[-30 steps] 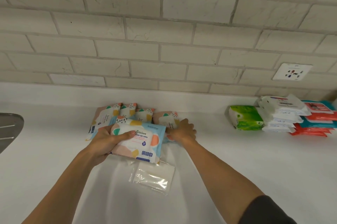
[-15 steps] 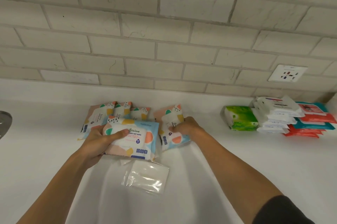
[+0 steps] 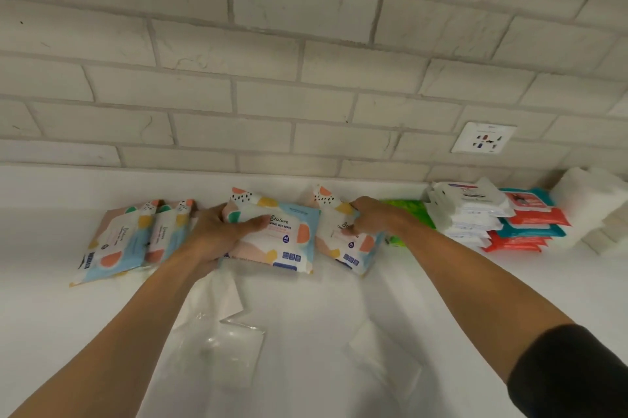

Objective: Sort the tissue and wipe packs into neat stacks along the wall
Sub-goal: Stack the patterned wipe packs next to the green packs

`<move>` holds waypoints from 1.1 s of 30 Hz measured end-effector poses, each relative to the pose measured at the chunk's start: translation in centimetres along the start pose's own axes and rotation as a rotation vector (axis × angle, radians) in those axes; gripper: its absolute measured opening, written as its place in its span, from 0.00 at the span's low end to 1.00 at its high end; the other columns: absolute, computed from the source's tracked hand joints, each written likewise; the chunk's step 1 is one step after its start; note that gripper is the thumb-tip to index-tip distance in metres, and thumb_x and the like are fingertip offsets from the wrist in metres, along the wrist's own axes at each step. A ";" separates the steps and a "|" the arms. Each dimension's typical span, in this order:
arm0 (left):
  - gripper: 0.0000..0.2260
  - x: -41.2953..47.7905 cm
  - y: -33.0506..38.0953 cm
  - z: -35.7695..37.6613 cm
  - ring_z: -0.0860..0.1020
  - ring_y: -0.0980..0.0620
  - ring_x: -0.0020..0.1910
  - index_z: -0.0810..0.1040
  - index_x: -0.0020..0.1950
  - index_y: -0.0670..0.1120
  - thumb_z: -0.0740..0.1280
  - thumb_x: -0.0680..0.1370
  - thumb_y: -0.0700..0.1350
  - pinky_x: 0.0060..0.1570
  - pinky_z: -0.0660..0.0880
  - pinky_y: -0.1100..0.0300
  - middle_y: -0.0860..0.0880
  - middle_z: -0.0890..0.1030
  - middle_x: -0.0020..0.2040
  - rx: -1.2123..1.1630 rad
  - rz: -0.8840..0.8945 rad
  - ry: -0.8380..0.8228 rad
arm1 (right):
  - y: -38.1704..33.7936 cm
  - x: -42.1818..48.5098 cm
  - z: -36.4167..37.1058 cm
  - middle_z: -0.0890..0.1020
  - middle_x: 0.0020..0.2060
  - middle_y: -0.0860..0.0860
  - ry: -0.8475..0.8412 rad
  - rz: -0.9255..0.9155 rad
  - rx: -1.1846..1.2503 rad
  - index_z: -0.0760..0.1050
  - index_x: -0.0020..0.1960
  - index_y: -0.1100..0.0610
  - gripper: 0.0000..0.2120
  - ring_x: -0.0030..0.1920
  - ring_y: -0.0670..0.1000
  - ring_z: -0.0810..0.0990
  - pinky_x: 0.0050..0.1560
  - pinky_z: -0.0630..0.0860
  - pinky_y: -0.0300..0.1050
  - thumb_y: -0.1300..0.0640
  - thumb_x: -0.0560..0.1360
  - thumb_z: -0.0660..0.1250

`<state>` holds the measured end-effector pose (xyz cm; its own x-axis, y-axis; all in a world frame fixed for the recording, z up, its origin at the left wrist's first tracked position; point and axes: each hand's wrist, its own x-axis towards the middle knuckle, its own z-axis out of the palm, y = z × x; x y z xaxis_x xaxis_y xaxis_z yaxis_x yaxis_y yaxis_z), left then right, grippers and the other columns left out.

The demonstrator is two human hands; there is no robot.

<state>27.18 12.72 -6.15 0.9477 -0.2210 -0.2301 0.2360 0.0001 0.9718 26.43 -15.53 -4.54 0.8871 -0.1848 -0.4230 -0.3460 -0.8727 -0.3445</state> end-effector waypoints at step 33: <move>0.14 6.4 -3.9 8.6 0.84 0.46 0.44 0.78 0.53 0.42 0.76 0.71 0.42 0.37 0.82 0.55 0.45 0.85 0.50 -0.051 -0.137 0.107 | 6.1 -1.4 10.6 0.64 0.74 0.54 0.509 -0.203 -0.057 0.74 0.65 0.55 0.14 0.71 0.57 0.66 0.63 0.73 0.52 0.52 0.82 0.59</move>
<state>30.47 2.87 -10.91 0.9228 -0.1170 -0.3671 0.3724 0.0268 0.9277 19.80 -15.83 -14.95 0.9748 -0.1935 0.1112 -0.1484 -0.9341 -0.3247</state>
